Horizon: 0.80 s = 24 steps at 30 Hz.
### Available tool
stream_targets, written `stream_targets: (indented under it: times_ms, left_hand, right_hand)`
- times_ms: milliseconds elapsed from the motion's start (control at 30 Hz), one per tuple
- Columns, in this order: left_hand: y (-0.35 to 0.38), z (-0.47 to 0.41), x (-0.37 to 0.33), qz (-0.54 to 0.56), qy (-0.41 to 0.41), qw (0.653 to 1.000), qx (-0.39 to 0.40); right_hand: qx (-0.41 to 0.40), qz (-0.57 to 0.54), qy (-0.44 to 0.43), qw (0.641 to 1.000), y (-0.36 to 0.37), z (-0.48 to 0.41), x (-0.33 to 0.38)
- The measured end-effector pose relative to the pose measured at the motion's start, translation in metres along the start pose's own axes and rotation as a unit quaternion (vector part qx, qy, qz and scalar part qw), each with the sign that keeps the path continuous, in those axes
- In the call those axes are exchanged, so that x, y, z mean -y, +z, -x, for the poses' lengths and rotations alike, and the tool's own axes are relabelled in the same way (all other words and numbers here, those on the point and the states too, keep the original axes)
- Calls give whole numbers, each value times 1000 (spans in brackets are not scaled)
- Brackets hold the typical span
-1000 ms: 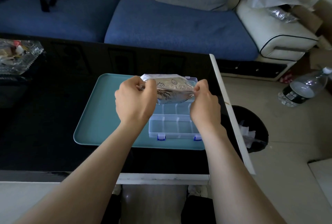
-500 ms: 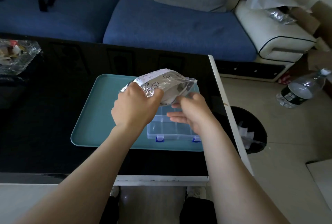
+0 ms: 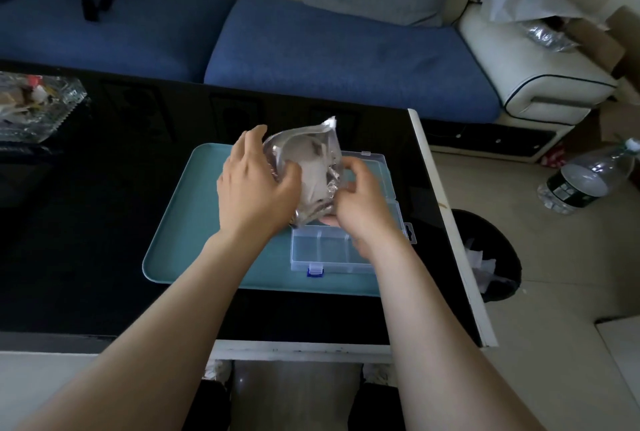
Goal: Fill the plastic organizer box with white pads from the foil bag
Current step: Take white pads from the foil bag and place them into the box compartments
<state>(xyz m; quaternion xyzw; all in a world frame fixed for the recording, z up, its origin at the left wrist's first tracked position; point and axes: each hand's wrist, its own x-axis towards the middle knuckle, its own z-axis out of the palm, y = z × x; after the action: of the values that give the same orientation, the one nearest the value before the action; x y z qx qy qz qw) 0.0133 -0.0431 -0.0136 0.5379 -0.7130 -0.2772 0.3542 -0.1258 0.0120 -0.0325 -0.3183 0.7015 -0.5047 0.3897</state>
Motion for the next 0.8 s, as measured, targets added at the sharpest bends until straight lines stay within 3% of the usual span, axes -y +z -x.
stream_targets:
  times_ms: [133,300,367,500,633,800]
  left_hand:
    - [-14,-7,3,36,-46,997,-42]
    - [-25,-11,16,-32,-37,996,-75]
    - [-30,-13,23,-65,-30,993,-91]
    - [-35,-18,37,-76,-37,995,-56]
    - [-33,-20,39,-47,-78,996,-20]
    - [-36,-24,48,-7,-125,992,13]
  right_hand:
    - [53,28,-24,998,22,-1,-4]
    - [81,80,-58,992,46,-4,-9]
    - [46,135,-68,987,53,0,-6]
    - [-105,212,-179,955,69,3,6]
    - [-51,223,-127,965,83,2,8]
    - [-87,244,-73,963,93,-4,-1]
